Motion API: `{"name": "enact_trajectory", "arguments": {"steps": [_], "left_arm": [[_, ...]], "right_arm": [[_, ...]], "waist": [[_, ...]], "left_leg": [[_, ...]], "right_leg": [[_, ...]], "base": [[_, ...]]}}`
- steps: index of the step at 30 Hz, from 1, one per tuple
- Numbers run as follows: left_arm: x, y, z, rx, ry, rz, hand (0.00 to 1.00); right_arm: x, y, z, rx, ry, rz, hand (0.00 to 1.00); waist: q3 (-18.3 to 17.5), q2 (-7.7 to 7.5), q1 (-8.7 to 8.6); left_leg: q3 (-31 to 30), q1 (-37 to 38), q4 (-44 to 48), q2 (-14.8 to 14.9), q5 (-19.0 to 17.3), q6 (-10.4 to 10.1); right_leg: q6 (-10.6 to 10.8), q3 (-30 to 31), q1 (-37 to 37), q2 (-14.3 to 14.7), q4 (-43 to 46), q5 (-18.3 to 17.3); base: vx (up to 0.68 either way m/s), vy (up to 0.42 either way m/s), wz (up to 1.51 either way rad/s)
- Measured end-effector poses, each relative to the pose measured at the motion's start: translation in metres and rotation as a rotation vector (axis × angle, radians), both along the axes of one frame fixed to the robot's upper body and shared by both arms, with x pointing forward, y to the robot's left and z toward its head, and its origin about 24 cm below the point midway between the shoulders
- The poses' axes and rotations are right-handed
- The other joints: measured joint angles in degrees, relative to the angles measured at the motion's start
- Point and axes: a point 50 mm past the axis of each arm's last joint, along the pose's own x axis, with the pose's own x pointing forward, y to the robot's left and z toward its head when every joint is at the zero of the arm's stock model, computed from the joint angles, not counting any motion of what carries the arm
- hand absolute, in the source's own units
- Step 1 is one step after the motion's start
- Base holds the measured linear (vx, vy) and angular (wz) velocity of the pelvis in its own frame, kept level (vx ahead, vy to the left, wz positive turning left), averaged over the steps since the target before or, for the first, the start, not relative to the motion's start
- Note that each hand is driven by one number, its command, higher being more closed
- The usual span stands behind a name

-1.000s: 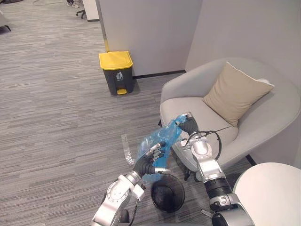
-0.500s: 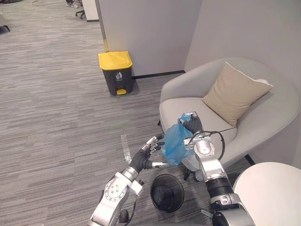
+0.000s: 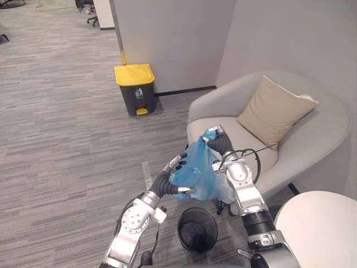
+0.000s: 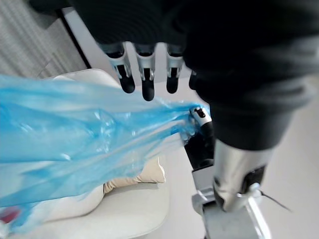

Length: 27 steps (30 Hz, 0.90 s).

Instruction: Gather rubbish on tea table into small bin, then transfer packed bag to large trash can.

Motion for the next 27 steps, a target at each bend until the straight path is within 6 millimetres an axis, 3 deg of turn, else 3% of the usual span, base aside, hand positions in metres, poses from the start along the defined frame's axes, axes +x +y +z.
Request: {"name": "enact_trajectory", "arguments": {"steps": [7, 14, 22, 27], "left_arm": [[0.013, 0.011, -0.004, 0.167, -0.044, 0.087, 0.00], [0.020, 0.031, 0.002, 0.151, -0.074, 0.248, 0.00], [0.022, 0.038, 0.005, 0.111, -0.091, 0.335, 0.00], [0.022, 0.037, 0.005, 0.106, -0.087, 0.330, 0.00]], "right_arm": [[-0.007, 0.014, 0.013, -0.010, -0.056, 0.089, 1.00], [-0.013, 0.020, 0.004, -0.021, -0.024, 0.126, 1.00], [-0.015, 0.025, 0.004, -0.017, -0.022, 0.146, 1.00], [-0.023, 0.032, 0.017, 0.006, -0.078, 0.185, 1.00]], "waist": [[0.0, 0.01, -0.70], [0.0, 0.04, -0.79], [-0.1, 0.14, -1.02], [-0.1, 0.25, -1.95]], "left_leg": [[1.0, 0.5, 0.0, 0.0, 0.0, 0.0], [1.4, 0.6, -0.3, -0.1, 0.0, 0.0], [1.5, 0.6, -0.1, -0.1, 0.0, 0.0], [1.6, 1.0, 0.0, -0.1, 0.0, 0.0]], "right_leg": [[-0.1, 0.9, 0.2, 0.1, -0.9, 0.8], [0.1, 1.5, 0.2, 0.0, -1.2, 1.2], [0.0, 1.5, 0.4, 0.0, -1.7, 1.5], [0.0, 1.6, 0.5, 0.0, -1.7, 1.5]], "base": [[0.00, 0.002, -0.06], [-0.03, 0.003, -0.04], [0.00, 0.000, 0.00], [-0.01, 0.000, -0.01]]}}
